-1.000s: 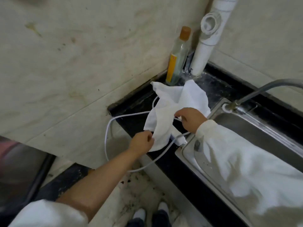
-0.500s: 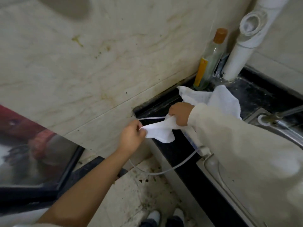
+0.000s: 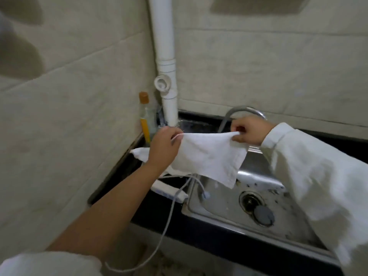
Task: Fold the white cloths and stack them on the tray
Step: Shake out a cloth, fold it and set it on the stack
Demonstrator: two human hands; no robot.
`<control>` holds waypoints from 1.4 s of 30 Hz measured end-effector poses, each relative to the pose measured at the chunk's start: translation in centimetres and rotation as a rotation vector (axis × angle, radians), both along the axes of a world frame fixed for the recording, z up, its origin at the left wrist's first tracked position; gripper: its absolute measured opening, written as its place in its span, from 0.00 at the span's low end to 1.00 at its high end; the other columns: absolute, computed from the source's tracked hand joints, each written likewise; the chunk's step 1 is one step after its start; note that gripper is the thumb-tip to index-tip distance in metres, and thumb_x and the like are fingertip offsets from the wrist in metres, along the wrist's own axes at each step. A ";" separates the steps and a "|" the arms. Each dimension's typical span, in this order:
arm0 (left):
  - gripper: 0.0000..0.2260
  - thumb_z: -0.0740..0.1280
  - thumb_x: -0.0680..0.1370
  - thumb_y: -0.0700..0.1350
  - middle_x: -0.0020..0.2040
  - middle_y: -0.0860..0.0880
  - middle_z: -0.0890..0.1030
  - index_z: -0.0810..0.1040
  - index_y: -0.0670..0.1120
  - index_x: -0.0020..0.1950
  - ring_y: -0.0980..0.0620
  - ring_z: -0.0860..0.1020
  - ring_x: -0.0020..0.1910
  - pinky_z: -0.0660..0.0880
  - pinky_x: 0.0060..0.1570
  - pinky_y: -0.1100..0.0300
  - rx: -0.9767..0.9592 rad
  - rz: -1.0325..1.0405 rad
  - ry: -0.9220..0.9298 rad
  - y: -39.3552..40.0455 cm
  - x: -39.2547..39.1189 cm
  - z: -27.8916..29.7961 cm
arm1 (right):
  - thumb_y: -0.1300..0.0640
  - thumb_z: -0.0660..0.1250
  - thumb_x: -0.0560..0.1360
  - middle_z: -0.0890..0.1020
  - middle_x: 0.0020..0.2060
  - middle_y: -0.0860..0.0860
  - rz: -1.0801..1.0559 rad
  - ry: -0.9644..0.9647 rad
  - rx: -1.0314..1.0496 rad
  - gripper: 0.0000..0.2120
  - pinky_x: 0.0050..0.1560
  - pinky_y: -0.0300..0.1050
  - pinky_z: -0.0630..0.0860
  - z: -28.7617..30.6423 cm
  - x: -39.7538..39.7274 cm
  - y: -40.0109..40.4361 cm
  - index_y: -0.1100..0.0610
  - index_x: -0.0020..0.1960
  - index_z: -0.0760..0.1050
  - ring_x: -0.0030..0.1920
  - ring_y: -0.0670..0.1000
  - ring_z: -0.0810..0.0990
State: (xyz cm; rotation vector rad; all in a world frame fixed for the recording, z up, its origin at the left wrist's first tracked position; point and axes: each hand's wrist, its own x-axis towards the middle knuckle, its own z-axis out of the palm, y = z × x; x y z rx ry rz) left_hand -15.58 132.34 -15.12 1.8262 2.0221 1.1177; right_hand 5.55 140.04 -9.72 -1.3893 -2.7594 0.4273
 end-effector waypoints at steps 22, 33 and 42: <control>0.10 0.60 0.78 0.40 0.53 0.42 0.79 0.80 0.40 0.53 0.45 0.76 0.54 0.67 0.48 0.60 -0.053 -1.235 0.077 -11.7 73.5 0.4 | 0.62 0.59 0.77 0.81 0.55 0.59 -1.463 -0.129 0.231 0.12 0.54 0.47 0.72 1.2 65.5 -38.4 0.62 0.55 0.79 0.57 0.59 0.77; 0.07 0.64 0.77 0.39 0.47 0.47 0.80 0.80 0.41 0.51 0.56 0.73 0.45 0.65 0.43 0.67 -0.299 -1.843 0.568 -19.4 86.3 -7.3 | 0.61 0.62 0.75 0.81 0.56 0.56 -1.717 0.015 -0.138 0.12 0.60 0.47 0.72 -9.3 71.4 -53.2 0.60 0.56 0.79 0.57 0.57 0.78; 0.09 0.64 0.77 0.38 0.56 0.45 0.79 0.78 0.40 0.56 0.49 0.77 0.55 0.69 0.51 0.64 -0.581 -1.976 0.956 -19.8 91.2 -14.2 | 0.61 0.59 0.77 0.78 0.58 0.56 -1.879 0.123 -0.472 0.13 0.62 0.46 0.72 -18.1 72.0 -54.0 0.59 0.57 0.78 0.59 0.56 0.76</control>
